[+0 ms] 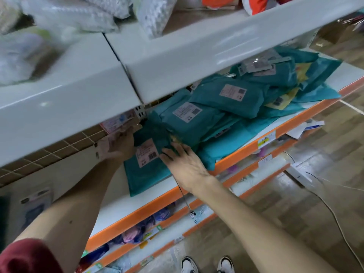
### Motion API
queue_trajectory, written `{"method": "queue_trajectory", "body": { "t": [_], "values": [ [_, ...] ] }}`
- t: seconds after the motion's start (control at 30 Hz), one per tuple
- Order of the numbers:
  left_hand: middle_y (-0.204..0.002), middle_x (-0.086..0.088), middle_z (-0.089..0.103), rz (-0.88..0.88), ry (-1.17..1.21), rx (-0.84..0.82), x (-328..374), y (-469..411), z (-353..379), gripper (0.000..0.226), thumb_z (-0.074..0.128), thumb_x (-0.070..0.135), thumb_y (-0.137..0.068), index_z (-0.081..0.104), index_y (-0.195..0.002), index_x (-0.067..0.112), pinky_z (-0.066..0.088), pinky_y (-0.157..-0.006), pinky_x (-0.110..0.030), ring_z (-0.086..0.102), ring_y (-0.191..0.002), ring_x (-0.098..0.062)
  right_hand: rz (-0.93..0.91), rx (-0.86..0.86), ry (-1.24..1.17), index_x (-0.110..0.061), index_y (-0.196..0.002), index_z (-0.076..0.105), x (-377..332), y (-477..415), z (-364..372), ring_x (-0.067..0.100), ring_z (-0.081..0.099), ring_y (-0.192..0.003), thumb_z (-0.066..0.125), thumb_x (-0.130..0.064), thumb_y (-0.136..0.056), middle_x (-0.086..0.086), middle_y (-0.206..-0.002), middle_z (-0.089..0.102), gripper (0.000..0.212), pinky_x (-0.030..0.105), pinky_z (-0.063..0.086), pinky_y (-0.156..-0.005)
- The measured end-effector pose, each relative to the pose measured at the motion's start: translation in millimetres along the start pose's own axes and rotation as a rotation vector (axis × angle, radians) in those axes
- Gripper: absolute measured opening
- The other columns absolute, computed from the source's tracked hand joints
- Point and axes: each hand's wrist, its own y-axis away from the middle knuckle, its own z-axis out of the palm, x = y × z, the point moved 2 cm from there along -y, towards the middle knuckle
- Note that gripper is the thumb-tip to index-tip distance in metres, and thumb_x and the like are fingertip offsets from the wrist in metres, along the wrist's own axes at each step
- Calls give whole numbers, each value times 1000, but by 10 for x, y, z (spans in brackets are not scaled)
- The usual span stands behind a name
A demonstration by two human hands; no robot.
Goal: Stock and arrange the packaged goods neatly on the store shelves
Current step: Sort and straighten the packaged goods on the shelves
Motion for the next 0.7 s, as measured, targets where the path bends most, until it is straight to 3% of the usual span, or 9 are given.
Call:
{"method": "queue_trajectory", "body": {
  "t": [0.1,0.27,0.37,0.43,0.57,0.7],
  "values": [
    [-154,-13,26,-61,88,-56,-83,20,25,69,51,7,-91,20,-152,18,29,-114,-49,25,-141,-35,17,-31,10,-9,-131,52,-22,5,-20,36,40,-132,70,-4,-67,8,-137,51,67,44,32,-109],
    [-143,-20,29,-103,107,-129,-97,137,46,47,42,5,-97,34,-142,12,34,-106,-54,27,-132,-40,39,-37,8,-8,-131,52,-45,-8,-52,37,40,-131,70,-1,-65,9,-137,50,69,44,33,-108],
    [-135,-27,35,-172,97,-123,-214,225,89,37,35,24,-103,38,-133,4,36,-103,-53,36,-125,-43,33,-55,7,-8,-136,47,-51,-10,-82,37,34,-136,65,1,-72,10,-143,45,68,44,27,-111],
    [-119,-25,48,-205,129,-92,-325,334,119,45,31,42,-102,44,-123,4,45,-92,-53,49,-110,-43,40,-67,39,-9,-138,45,-61,-17,-88,36,32,-138,67,0,-71,9,-144,44,71,44,27,-112],
    [-97,-13,60,-267,178,-97,-452,590,12,37,57,44,-91,53,-106,10,50,-69,-38,61,-84,-34,46,-138,39,-9,-142,40,-77,-28,-128,36,26,-141,60,1,-78,10,-147,39,68,45,22,-114],
    [-87,-6,64,-245,268,15,-489,718,-275,23,71,31,-82,61,-95,15,43,-61,-28,62,-76,-23,64,-194,74,-9,-141,39,-103,-75,-175,36,25,-140,58,2,-78,9,-147,37,67,45,23,-115]
  ]
}}
